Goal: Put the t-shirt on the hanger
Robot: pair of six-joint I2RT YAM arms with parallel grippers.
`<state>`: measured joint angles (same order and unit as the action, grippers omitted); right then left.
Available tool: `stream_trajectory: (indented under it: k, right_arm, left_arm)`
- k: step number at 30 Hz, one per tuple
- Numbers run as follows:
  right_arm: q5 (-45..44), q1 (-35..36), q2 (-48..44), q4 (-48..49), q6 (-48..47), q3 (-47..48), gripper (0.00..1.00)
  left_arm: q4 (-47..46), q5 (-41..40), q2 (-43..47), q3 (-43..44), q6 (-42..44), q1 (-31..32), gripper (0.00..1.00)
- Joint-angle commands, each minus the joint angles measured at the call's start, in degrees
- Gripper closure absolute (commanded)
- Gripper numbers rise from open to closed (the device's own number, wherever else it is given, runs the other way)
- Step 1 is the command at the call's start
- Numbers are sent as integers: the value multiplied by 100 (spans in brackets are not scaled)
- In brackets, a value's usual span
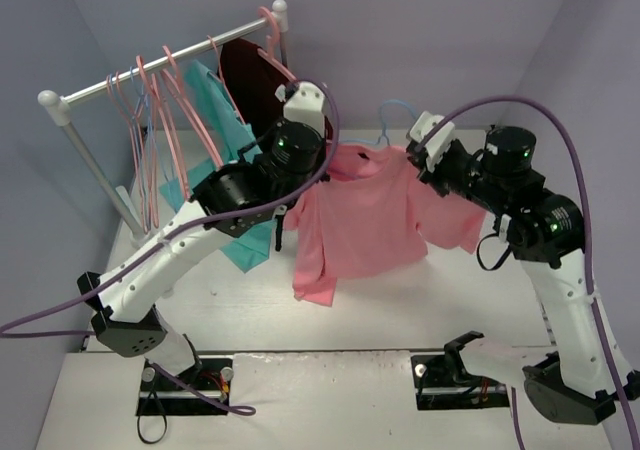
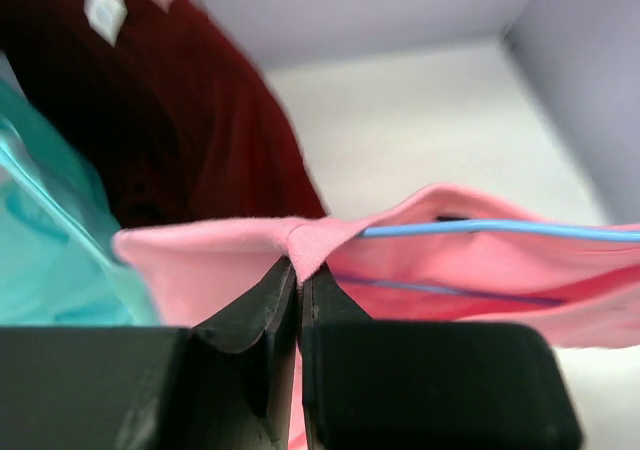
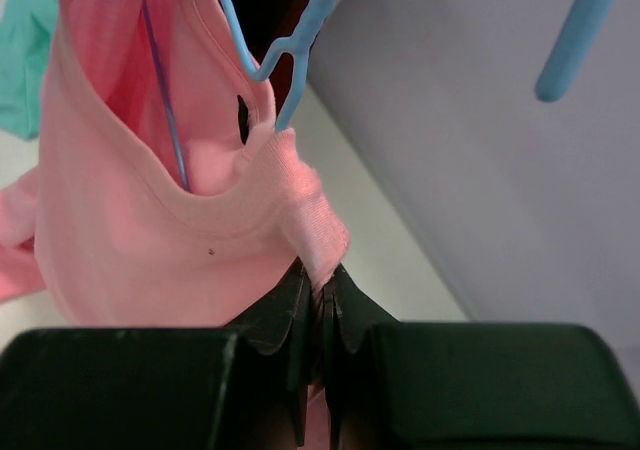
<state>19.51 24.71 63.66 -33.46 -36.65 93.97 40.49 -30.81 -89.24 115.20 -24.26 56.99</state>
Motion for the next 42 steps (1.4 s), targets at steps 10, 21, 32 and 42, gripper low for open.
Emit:
stream_trajectory:
  k: [10, 21, 32, 42]
  right_arm:
    - [1372, -28, -824, 979, 253, -1537, 100]
    - [1486, -63, -1049, 1456, 344, -2285, 100]
    - [1958, -263, -640, 1816, 274, -1870, 100]
    - [2417, -458, -198, 2204, 501, -1207, 100]
  left_arm:
    - [-84, 449, 636, -518, 770, 312, 100]
    - [-137, 726, 821, -1422, 606, 479, 100]
    - [-550, 767, 866, -980, 1259, 541, 100]
    - [-533, 709, 706, -228, 2230, 532, 100]
